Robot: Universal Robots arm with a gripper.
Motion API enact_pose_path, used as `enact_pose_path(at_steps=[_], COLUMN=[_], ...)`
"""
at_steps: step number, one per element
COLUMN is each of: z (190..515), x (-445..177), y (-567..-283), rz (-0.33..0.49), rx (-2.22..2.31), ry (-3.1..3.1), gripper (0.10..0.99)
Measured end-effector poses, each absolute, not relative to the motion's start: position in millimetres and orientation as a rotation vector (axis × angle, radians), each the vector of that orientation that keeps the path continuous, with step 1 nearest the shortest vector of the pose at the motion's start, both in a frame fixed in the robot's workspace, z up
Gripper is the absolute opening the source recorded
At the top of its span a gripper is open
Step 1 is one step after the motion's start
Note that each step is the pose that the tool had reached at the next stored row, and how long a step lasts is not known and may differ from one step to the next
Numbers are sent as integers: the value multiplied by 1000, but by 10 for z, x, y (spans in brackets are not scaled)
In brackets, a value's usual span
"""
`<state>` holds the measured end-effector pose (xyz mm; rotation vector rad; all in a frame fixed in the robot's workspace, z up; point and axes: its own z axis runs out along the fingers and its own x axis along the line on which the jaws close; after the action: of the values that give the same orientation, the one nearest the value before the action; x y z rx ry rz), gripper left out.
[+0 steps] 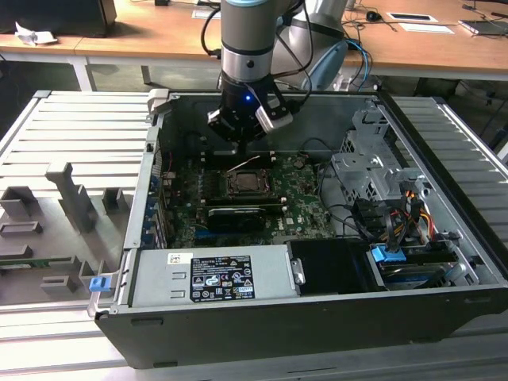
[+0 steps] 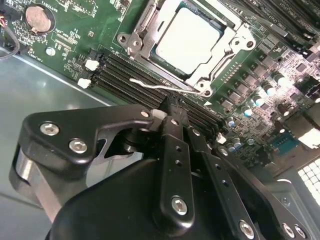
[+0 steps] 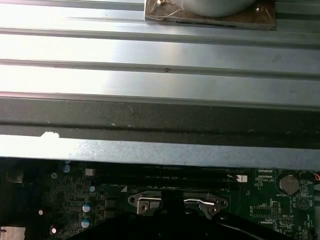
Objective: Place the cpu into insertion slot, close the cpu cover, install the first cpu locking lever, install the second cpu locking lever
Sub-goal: 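Install the first cpu locking lever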
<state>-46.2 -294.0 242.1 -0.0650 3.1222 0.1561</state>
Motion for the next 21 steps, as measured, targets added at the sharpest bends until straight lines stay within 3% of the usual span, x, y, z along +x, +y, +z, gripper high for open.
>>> enact_pose_path(at_steps=[21], z=[2331], x=[-383], y=[-2919], rz=[156], rx=[-77], ry=[3122], gripper=[106])
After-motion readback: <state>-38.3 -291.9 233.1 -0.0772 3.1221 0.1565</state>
